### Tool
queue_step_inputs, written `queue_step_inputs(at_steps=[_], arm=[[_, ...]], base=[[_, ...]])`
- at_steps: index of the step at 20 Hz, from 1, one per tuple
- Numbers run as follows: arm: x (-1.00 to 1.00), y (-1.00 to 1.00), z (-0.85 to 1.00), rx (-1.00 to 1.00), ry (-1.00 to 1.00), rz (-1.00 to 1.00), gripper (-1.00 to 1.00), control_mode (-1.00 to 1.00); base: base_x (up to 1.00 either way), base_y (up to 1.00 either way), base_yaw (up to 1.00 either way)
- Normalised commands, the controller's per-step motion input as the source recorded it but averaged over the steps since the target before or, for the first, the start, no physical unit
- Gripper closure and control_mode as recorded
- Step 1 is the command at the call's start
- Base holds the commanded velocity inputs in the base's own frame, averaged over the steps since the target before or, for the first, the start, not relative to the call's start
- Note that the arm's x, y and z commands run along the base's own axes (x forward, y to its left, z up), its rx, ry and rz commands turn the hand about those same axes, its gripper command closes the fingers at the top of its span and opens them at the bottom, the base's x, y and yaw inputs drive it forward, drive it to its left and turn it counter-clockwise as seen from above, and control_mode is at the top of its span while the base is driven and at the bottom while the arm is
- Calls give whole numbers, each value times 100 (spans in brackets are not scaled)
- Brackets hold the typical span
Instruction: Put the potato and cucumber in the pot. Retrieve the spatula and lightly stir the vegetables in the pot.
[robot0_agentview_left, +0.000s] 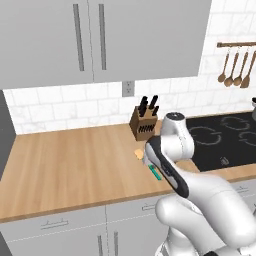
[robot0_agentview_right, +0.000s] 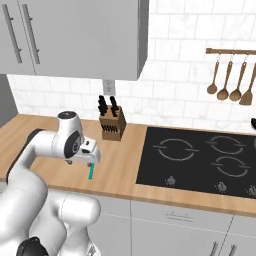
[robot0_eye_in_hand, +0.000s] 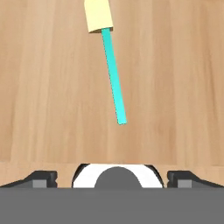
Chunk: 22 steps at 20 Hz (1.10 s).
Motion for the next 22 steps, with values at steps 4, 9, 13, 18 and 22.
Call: queue_step_inputs(at_steps=[4,9,13,18,22], arm=[[23,0,-52,-2,2,1,-100,-100],[30,0,-40,0,0,0,-100,-100],[34,0,-31,0,0,0,-100,-100],[27,0,-26,0,0,0,-100,-100],[17,0,-29,0,0,0,-100,-100]], base=[[0,0,0],[0,0,0],[0,0,0],[0,0,0],[0,0,0]])
